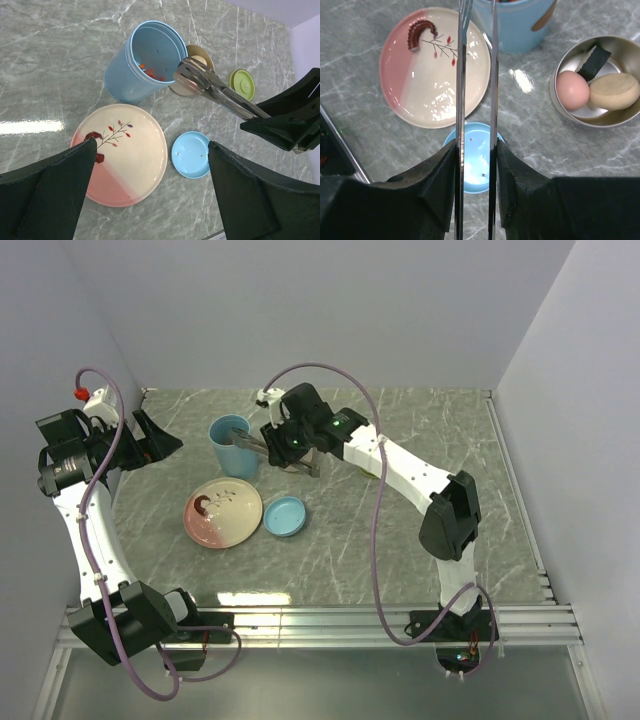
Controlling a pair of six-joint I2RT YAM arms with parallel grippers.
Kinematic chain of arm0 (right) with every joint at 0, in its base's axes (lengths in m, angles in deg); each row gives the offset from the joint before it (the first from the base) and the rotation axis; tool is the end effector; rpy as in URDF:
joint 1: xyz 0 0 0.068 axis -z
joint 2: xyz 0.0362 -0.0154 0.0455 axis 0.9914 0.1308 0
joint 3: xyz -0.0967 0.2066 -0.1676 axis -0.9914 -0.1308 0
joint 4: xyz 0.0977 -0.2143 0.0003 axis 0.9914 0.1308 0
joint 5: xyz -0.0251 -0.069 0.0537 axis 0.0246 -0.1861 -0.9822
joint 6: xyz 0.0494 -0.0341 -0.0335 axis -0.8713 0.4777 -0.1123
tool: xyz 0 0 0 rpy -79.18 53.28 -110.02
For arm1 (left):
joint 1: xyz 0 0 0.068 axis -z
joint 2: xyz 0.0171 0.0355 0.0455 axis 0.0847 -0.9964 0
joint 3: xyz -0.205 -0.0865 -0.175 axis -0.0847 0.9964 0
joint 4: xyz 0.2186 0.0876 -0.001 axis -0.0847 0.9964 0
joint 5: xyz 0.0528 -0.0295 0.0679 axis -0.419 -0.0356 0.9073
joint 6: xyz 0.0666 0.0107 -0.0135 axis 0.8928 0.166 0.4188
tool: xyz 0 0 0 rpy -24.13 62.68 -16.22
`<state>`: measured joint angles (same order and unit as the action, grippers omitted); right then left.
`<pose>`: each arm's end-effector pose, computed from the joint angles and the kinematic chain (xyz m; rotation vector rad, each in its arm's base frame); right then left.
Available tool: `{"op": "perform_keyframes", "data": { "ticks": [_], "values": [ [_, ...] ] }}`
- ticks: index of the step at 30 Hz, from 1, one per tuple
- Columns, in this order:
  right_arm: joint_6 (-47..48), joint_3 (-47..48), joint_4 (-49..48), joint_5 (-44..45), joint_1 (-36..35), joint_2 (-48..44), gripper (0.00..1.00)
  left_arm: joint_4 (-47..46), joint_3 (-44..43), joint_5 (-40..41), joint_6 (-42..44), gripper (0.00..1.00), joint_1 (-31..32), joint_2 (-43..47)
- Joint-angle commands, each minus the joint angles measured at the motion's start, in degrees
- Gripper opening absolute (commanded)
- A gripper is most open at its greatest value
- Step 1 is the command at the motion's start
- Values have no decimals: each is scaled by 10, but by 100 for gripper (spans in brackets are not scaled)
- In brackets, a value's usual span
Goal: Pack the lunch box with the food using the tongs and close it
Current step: Place the food into the lunch box, then pick up the food using the clamp
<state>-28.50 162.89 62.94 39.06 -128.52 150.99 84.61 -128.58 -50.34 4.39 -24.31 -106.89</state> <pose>0.3005 0.3311 0.3297 -1.0236 2.1141 0.7019 0.2051 0.0693 0.3793 -0.2064 2.0674 -0.6224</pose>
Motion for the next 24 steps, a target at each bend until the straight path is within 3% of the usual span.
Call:
{"op": "perform_keyframes", "data": {
  "ticks": [1,13,24],
  "values": [
    [5,32,-2,-14,-2,-30,41,-5,0,-4,10,99,-3,14],
    [45,-41,-3,-4,-82,-49,48,-6,-8,-3,7,99,-4,17],
    [-27,-73,-37,-10,-144,32,49,-8,-4,-4,5,100,-4,16]
  ]
}}
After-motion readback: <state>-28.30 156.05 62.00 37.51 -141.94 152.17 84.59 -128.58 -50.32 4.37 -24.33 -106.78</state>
